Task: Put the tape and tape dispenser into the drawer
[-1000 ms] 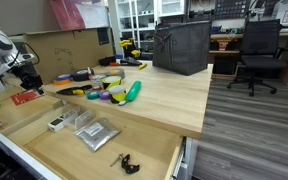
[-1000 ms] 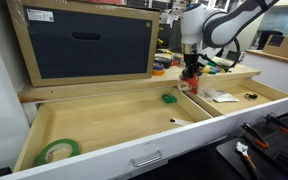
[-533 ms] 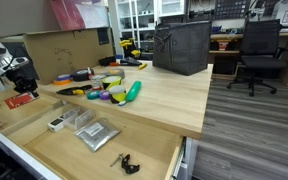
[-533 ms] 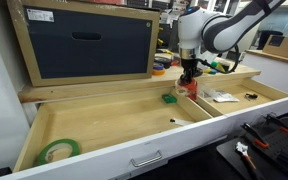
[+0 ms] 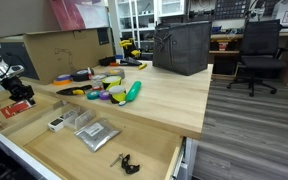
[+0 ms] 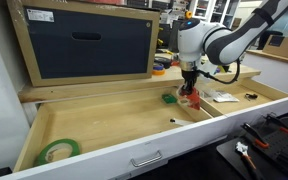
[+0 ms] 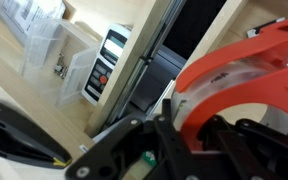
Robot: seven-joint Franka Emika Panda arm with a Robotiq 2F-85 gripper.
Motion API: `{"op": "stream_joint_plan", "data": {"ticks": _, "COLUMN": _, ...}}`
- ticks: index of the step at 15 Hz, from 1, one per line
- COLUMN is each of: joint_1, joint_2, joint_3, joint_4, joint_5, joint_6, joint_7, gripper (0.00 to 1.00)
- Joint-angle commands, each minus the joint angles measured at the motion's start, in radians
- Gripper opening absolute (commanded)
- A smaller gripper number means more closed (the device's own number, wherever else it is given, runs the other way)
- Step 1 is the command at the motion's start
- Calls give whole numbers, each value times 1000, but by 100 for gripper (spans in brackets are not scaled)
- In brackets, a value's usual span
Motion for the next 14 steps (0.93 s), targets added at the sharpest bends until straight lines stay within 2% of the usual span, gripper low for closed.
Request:
{"op": "stream_joint_plan", "data": {"ticks": 1, "joint_1": 4, "joint_2": -8, "joint_3": 8, "joint_4": -43, "joint_5": -33, "joint_6": 44, "joint_7": 30, "gripper": 6}}
{"op": "stream_joint_plan", "data": {"ticks": 9, "joint_1": 26, "joint_2": 43, "joint_3": 1, "joint_4": -55, "joint_5": -88, "joint_6": 150, "joint_7": 116, "gripper": 6}}
{"op": "stream_joint_plan", "data": {"ticks": 14, "joint_1": 6, "joint_2": 46, "joint_3": 8, "joint_4": -39, "joint_5": -23, "joint_6": 174, "joint_7": 100, "gripper": 6}}
